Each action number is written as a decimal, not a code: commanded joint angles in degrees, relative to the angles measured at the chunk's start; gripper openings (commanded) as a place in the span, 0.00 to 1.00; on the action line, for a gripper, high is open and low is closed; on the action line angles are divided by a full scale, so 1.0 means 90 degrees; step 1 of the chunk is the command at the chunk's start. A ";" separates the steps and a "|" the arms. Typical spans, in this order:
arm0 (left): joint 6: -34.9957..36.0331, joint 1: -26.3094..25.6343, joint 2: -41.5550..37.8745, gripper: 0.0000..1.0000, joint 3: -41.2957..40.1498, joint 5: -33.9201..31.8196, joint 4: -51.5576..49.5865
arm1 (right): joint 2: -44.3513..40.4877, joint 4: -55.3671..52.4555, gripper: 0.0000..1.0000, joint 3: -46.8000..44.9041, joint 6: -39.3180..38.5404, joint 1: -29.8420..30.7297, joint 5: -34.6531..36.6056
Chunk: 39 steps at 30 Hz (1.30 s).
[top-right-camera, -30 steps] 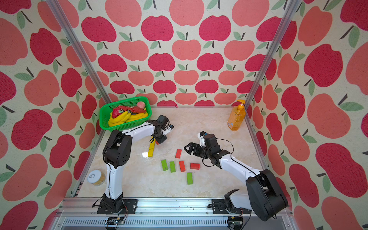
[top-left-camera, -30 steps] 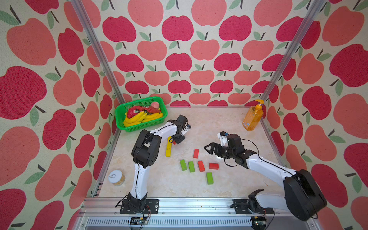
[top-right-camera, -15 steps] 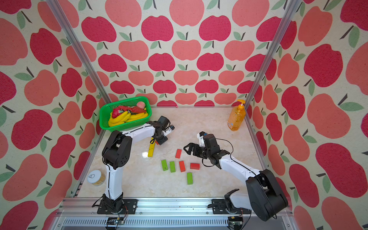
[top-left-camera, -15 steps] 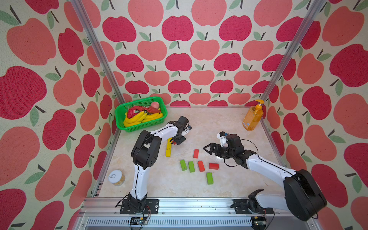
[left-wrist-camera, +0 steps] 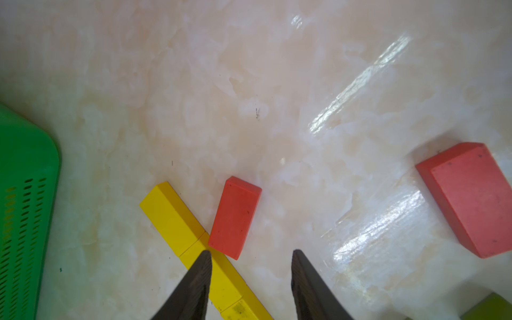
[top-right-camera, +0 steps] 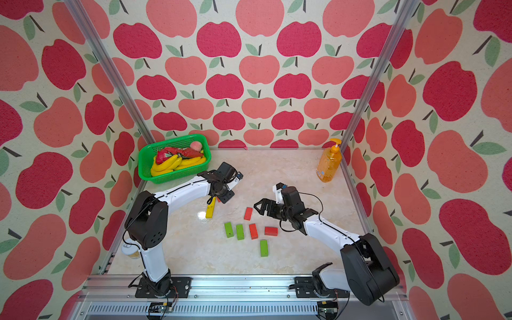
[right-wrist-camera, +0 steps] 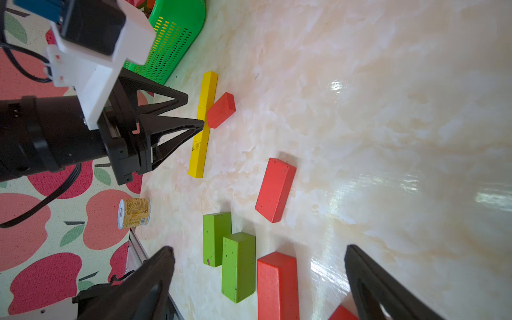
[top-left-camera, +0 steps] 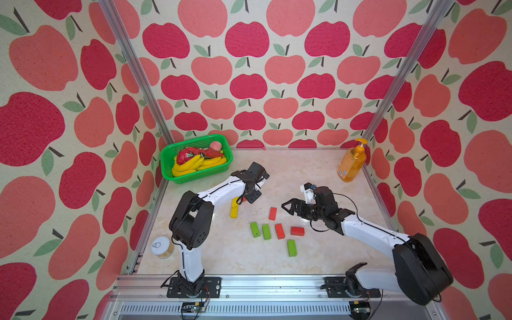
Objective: Assemble the letter k with building blocks
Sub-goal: Adjust the building block at the center of the board.
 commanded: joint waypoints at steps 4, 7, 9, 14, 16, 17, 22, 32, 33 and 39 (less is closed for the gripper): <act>-0.1685 -0.0076 0.0172 0.39 0.0012 0.0245 -0.0797 | 0.0138 0.0039 0.99 0.0093 -0.0010 0.0076 -0.0081; -0.2625 -0.0132 0.0246 0.22 0.0249 0.0262 -0.1215 | 0.0162 0.0087 0.99 0.0069 0.0026 0.0094 -0.0097; -0.3301 -0.0156 0.0272 0.17 0.0337 0.0354 -0.1381 | 0.0194 0.0087 0.99 0.0076 0.0018 0.0109 -0.0111; -0.4623 -0.0131 0.0500 0.20 0.0427 0.0652 -0.1469 | 0.0333 0.0087 0.99 0.0163 0.0002 0.0123 -0.0169; -0.5040 -0.0135 0.0651 0.22 0.0528 0.0546 -0.1556 | 0.0377 0.0080 0.99 0.0213 0.0002 0.0137 -0.0181; -0.5223 -0.0131 0.0742 0.23 0.0599 0.0454 -0.1649 | 0.0388 0.0079 0.99 0.0240 0.0000 0.0141 -0.0185; -0.5569 -0.0050 0.1037 0.24 0.0688 0.0360 -0.1698 | 0.0372 0.0074 0.99 0.0197 -0.0012 0.0157 -0.0152; -0.5534 0.0264 0.1228 0.26 0.0654 0.0546 -0.1420 | 0.0372 0.0002 0.99 0.0185 -0.0021 0.0162 -0.0110; -0.5529 0.0292 0.1265 0.26 0.0676 0.0554 -0.1419 | 0.0382 0.0003 0.99 0.0194 -0.0017 0.0159 -0.0111; -0.5492 0.0396 0.1403 0.28 0.0763 0.0770 -0.1285 | 0.0390 0.0020 0.99 0.0186 -0.0008 0.0166 -0.0111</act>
